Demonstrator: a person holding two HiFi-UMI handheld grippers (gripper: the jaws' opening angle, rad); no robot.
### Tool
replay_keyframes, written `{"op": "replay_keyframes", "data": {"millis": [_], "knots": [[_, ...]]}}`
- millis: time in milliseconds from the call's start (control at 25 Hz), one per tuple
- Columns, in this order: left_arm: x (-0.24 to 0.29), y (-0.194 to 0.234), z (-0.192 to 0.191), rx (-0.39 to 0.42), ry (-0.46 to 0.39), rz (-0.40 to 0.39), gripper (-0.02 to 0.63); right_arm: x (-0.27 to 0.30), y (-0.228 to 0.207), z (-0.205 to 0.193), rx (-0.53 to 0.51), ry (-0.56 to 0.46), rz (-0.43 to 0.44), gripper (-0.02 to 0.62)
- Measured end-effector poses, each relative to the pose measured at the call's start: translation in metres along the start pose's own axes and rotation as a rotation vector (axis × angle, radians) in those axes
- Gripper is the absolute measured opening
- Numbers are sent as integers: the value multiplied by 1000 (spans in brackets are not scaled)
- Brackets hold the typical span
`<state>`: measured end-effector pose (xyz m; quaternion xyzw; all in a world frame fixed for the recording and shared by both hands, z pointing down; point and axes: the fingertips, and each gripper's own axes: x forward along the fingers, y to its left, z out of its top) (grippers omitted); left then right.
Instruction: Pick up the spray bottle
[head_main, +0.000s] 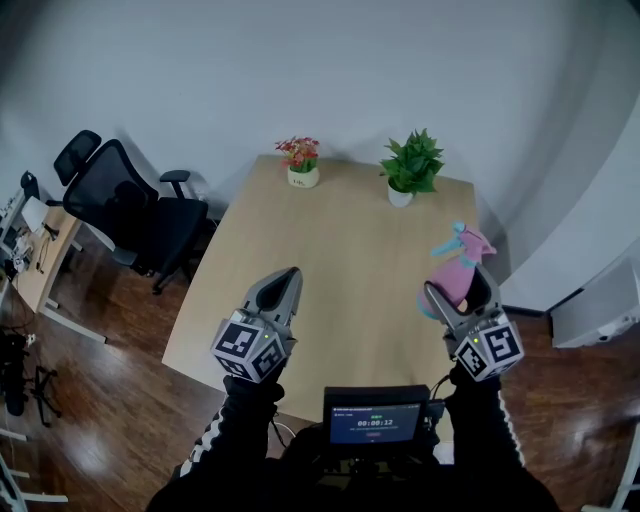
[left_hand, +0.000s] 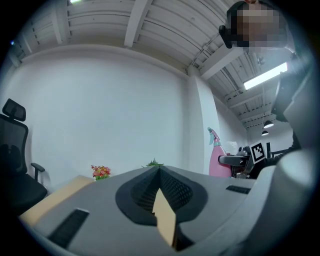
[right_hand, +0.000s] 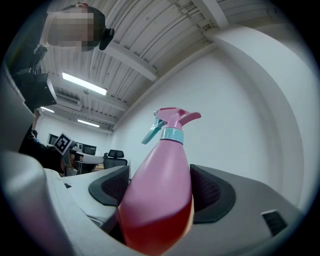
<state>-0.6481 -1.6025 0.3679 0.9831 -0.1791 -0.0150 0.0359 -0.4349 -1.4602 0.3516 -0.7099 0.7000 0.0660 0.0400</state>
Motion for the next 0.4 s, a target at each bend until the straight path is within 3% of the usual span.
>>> {"op": "replay_keyframes", "data": {"millis": [400], "knots": [[5, -1, -2, -7, -4, -2, 0, 0, -3, 0, -9, 0, -2, 377]]}}
